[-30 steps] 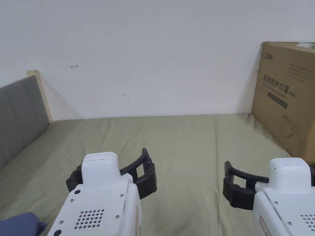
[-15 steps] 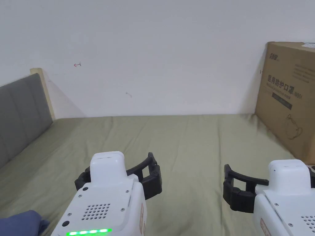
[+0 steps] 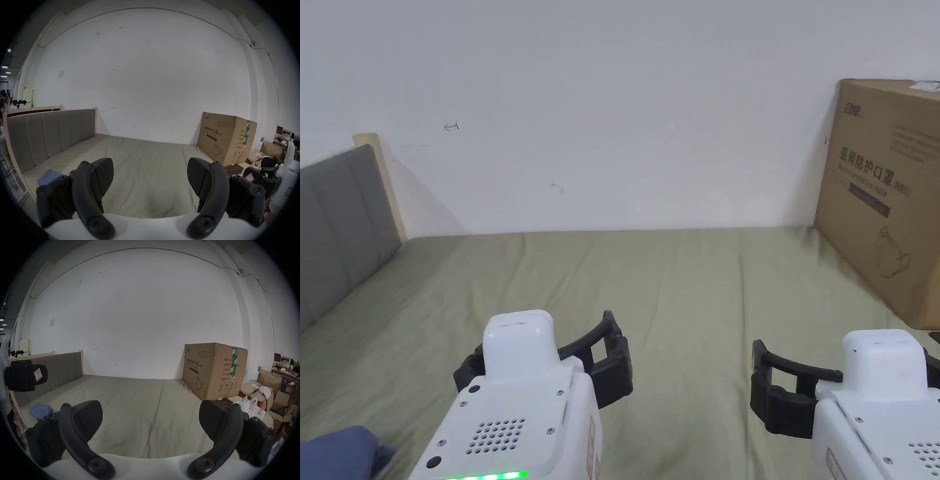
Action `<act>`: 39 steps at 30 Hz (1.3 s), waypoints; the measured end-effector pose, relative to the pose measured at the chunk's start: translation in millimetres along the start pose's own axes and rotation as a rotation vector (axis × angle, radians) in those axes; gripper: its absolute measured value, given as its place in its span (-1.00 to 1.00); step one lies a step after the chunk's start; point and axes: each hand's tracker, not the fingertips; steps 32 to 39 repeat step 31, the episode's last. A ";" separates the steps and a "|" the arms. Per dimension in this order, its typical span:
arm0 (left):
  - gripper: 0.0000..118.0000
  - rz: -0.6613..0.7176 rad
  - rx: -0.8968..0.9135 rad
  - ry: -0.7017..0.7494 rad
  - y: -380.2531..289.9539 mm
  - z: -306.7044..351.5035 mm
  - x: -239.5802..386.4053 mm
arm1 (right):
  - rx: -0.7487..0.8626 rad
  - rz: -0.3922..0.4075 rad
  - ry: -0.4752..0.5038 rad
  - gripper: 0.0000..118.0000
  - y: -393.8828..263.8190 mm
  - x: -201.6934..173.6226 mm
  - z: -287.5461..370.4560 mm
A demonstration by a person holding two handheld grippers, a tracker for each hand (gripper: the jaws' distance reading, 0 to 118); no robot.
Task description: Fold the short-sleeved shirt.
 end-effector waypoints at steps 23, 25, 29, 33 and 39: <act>0.65 -0.027 -0.012 0.006 -1.1 -8.6 4.3 | -0.007 -0.016 0.017 0.99 -6.8 -5.9 -7.9; 0.65 -0.028 -0.016 0.003 -1.4 -8.8 4.7 | -0.010 -0.012 0.020 0.99 -7.8 -6.9 -8.5; 0.65 -0.014 -0.028 -0.001 -3.3 -9.4 4.3 | -0.016 -0.008 0.026 0.99 -8.5 -8.2 -7.8; 0.64 0.009 -0.028 -0.011 -3.1 -7.2 3.5 | -0.015 -0.007 0.027 0.99 -8.1 -8.1 -6.6; 0.64 0.009 -0.028 -0.011 -3.1 -7.2 3.5 | -0.015 -0.007 0.027 0.99 -8.1 -8.1 -6.6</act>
